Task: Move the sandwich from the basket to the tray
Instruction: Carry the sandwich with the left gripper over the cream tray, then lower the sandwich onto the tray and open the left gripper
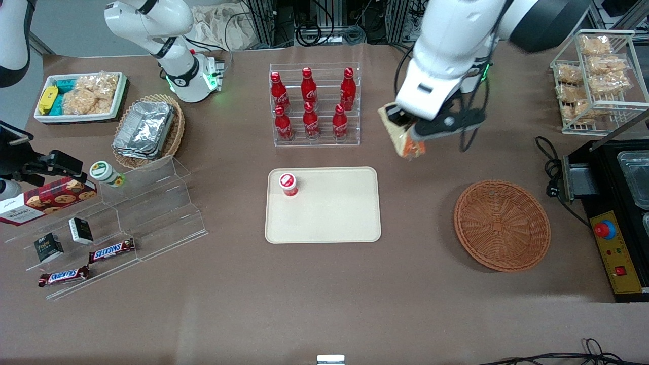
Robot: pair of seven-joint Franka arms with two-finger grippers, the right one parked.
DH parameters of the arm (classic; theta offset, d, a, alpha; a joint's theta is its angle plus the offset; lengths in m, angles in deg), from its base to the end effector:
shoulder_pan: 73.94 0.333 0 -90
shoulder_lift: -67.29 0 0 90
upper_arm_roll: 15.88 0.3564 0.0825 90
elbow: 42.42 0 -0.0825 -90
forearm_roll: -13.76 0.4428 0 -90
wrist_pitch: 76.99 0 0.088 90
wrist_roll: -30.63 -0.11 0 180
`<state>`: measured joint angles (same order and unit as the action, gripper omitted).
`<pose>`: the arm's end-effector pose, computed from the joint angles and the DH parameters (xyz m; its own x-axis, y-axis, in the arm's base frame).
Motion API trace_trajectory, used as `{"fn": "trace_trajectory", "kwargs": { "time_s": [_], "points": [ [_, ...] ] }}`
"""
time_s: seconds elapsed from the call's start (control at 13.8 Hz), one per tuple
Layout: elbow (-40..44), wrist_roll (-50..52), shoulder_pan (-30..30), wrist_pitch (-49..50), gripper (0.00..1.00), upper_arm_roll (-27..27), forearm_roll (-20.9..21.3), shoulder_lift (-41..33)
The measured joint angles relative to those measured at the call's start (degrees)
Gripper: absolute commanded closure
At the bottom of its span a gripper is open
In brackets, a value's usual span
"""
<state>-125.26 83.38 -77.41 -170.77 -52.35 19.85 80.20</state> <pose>0.5586 -0.3935 0.6129 0.9736 0.2276 -0.0160 0.2279 -0.9734 0.0237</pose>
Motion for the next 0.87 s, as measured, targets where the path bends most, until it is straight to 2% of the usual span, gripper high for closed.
{"fn": "trace_trajectory", "kwargs": {
  "time_s": [0.22,0.58,0.8,0.87],
  "points": [
    [-1.7,1.3,-1.7,-8.6,0.90,-1.6,4.2,8.9],
    [-2.5,11.8,-8.0,-19.4,0.90,-1.5,20.3,25.1],
    [-2.3,14.1,-8.4,-22.3,0.90,-1.5,26.6,31.8],
    [-2.2,14.3,-8.3,-23.0,0.86,-1.4,27.9,33.3]
  ]
}}
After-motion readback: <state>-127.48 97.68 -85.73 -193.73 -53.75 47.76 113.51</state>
